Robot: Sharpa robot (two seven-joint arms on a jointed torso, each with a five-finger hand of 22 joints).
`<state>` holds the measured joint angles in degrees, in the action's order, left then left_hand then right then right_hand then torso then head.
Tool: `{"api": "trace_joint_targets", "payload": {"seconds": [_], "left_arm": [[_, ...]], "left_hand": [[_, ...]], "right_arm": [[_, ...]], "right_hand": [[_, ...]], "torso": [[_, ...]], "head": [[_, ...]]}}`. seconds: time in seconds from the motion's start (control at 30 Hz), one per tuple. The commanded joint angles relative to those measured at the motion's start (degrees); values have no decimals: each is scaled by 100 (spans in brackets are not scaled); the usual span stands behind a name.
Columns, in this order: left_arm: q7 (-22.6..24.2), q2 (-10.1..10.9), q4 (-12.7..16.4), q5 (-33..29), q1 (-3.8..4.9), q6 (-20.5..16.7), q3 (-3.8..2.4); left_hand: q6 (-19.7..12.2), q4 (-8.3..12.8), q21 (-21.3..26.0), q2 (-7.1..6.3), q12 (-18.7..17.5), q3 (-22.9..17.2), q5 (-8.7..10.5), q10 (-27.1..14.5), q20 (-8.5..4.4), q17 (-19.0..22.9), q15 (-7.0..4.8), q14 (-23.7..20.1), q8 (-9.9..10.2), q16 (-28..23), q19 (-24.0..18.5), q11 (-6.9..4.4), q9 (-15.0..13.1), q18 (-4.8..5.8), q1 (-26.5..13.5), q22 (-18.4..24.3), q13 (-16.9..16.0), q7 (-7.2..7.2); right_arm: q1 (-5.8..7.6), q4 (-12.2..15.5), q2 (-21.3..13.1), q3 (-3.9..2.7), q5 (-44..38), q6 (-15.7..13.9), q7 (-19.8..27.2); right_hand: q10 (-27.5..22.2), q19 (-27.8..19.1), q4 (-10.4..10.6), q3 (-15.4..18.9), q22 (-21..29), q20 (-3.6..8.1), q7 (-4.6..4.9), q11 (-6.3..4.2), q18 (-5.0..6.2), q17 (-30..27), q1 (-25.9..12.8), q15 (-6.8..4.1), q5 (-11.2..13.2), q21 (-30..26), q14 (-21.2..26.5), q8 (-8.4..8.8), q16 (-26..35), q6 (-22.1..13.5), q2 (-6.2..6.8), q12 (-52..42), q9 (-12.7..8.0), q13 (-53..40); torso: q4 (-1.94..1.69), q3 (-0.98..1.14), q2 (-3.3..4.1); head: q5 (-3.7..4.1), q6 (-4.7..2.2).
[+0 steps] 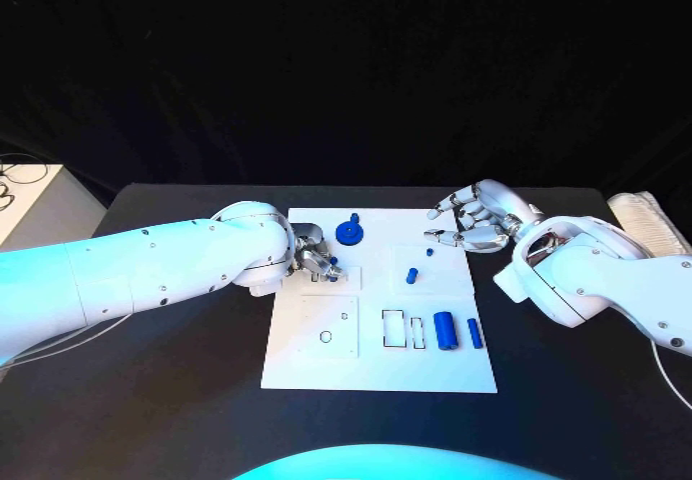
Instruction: Assemble the parts on the task board
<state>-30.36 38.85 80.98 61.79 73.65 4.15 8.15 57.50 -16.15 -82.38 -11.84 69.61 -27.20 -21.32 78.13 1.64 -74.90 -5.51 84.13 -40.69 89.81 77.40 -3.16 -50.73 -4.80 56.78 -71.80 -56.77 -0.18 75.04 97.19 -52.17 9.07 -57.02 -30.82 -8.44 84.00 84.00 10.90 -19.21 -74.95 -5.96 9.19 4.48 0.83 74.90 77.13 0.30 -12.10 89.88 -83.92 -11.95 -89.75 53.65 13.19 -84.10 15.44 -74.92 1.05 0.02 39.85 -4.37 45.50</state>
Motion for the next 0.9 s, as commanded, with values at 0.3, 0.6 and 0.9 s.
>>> {"api": "trace_joint_targets", "payload": {"seconds": [0.3,0.6,0.9], "left_arm": [[-20,37,69,-35,-36,150,7],[-12,83,123,-20,-36,98,-78],[-7,206,275,-92,-36,116,-358]], "left_hand": [[31,-60,41,49,21,324,564,6,1,-1510,-36,587,63,19,25,-17,30,81,14,-11,-4,45],[36,-63,47,70,15,435,756,2,2,-1510,-35,587,71,19,21,-16,36,79,-15,-6,3,44],[-215,-59,213,58,-517,534,750,-418,-13,-1383,31,543,253,-43,-211,79,103,12,246,303,722,155]], "right_arm": [[-5,-9,11,0,-36,65,61],[-9,-21,16,0,-45,62,66],[-24,-81,21,-1,-68,33,86]], "right_hand": [[33,600,43,4,-1505,-24,-8,-9,-83,1462,-48,-7,-13,12,-595,-14,-5,-32,13,20,6,-1008],[33,600,43,4,-1505,-24,-8,-9,-83,1462,-48,-7,-13,12,-595,-14,-5,-32,13,20,6,-1008],[33,600,43,4,-1505,-24,-8,-9,-83,1462,-48,-7,-13,12,-595,-14,-5,-32,13,20,6,-1008]], "torso": [[3,-2,-1],[2,-1,4],[4,-12,2]], "head": [[6,-37],[11,-69],[39,-50]]}}
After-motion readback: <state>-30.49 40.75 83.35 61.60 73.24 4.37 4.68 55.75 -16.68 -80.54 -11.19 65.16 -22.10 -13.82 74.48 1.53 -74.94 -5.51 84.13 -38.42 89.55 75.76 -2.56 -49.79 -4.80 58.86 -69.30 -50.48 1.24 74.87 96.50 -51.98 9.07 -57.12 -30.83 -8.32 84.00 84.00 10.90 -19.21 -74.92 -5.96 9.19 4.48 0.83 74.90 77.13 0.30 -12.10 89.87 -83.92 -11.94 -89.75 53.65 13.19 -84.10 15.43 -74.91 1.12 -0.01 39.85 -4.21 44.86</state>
